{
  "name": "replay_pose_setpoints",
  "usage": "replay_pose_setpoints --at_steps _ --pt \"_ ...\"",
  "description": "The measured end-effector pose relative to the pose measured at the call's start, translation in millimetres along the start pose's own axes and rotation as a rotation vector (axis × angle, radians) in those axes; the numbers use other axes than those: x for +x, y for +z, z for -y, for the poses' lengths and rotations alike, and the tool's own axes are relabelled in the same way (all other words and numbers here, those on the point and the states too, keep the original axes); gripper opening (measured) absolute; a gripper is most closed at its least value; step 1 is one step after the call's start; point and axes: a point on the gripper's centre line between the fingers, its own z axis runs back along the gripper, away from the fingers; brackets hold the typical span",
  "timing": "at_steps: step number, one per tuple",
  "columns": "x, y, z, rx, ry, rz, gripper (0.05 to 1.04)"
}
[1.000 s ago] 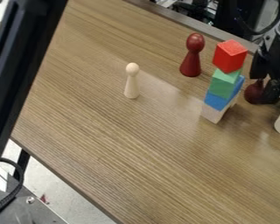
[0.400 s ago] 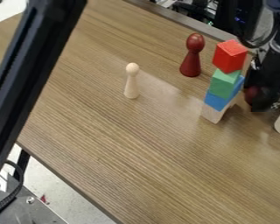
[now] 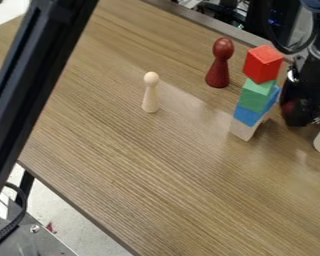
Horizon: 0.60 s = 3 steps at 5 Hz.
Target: Pick the red ball and place it ontop the orange box
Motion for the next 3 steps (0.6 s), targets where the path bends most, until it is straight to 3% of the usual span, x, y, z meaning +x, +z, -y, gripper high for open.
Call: replay_pose_setpoints --at_steps 1,2,3 --pt "-1 42 4 -0.008 0.039 0.054 0.595" --pt "-13 75 9 0.004 0.079 0.052 0.595" --pt "-25 103 22 -0.018 0.099 0.081 0.595"
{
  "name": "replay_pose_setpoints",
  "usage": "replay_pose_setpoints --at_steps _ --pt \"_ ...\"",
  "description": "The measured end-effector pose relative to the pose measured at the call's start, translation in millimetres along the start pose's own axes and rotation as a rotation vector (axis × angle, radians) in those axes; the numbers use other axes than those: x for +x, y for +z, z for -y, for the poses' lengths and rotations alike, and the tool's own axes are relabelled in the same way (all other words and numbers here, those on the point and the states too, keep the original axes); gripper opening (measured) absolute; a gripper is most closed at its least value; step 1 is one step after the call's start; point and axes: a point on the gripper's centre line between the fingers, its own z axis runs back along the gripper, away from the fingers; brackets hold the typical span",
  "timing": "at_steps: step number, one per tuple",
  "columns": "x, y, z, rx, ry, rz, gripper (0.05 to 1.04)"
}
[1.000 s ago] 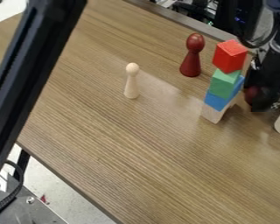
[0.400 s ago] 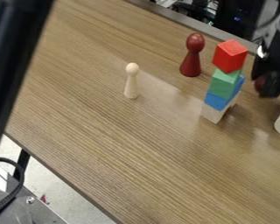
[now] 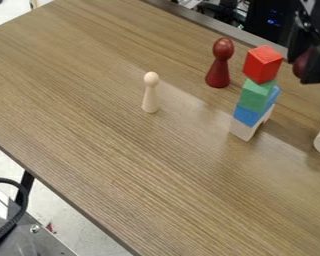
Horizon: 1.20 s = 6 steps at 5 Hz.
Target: Pick the red ball and place it ontop the orange box
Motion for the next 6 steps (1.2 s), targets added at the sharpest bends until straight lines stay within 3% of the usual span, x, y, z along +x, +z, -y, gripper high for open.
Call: replay_pose_setpoints --at_steps 1,2,4,6 --pt "-15 28 5 -0.017 0.056 0.037 0.595" --pt "-28 40 -1 -0.02 0.138 0.053 0.595" --pt "-36 42 -16 0.065 0.154 0.046 0.595" --pt "-38 35 -24 0.086 0.158 0.029 0.595"
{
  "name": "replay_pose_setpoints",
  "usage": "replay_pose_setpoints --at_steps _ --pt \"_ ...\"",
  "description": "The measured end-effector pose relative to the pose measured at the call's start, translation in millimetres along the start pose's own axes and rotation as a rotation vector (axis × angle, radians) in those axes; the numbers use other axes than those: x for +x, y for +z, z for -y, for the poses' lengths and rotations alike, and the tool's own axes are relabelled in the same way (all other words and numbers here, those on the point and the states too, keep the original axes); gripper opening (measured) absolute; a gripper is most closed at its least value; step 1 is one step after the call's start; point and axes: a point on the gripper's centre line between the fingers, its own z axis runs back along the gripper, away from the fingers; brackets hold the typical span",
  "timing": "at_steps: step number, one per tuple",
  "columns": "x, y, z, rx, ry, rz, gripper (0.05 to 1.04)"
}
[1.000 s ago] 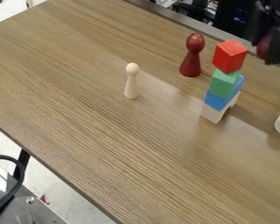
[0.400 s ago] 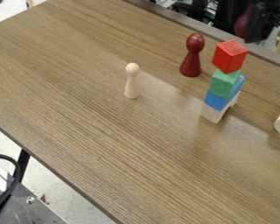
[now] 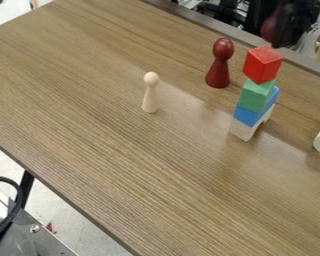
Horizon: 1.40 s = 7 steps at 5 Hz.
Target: Pick the red ball and place it ontop the orange box
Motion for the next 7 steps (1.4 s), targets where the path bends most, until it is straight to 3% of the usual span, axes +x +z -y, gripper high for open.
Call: replay_pose_setpoints --at_steps 4,5,6,7 --pt "-3 -21 -3 0.013 -0.011 -0.031 0.596" --pt "-3 -22 -4 0.021 -0.014 -0.029 0.645" --pt "-2 -23 -4 0.034 -0.014 -0.017 0.95" --pt "-2 -23 -3 0.03 -0.011 -0.017 1.0"
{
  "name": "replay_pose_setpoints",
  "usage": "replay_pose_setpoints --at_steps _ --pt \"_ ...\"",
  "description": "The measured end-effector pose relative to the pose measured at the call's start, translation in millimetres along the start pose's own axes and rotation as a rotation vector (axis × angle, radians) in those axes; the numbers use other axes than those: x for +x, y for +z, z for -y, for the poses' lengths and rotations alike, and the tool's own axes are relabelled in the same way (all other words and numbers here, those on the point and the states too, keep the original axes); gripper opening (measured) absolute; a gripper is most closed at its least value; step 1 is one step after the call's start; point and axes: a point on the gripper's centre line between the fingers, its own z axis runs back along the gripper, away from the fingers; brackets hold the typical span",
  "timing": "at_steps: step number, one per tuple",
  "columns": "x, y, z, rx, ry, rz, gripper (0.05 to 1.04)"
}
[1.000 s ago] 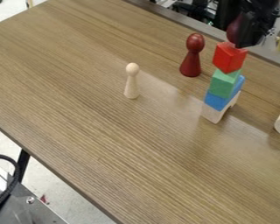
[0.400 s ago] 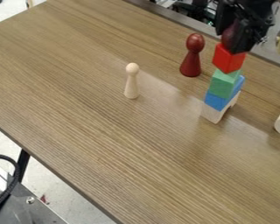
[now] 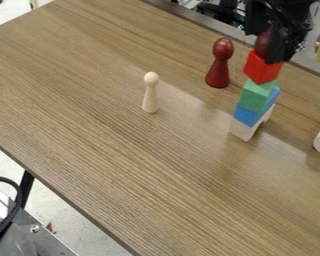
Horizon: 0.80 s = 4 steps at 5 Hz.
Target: Pick the red ball and place it ontop the orange box
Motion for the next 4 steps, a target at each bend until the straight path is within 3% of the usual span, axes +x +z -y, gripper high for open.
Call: replay_pose_setpoints --at_steps 1,2,3,4 --pt "-2 7 2 -0.02 0.017 0.005 1.0" --pt "2 39 -4 -0.024 0.062 0.092 1.0" --pt "0 49 -10 -0.016 0.087 0.109 1.0" --pt "-10 73 -16 0.0 0.153 0.133 1.0"
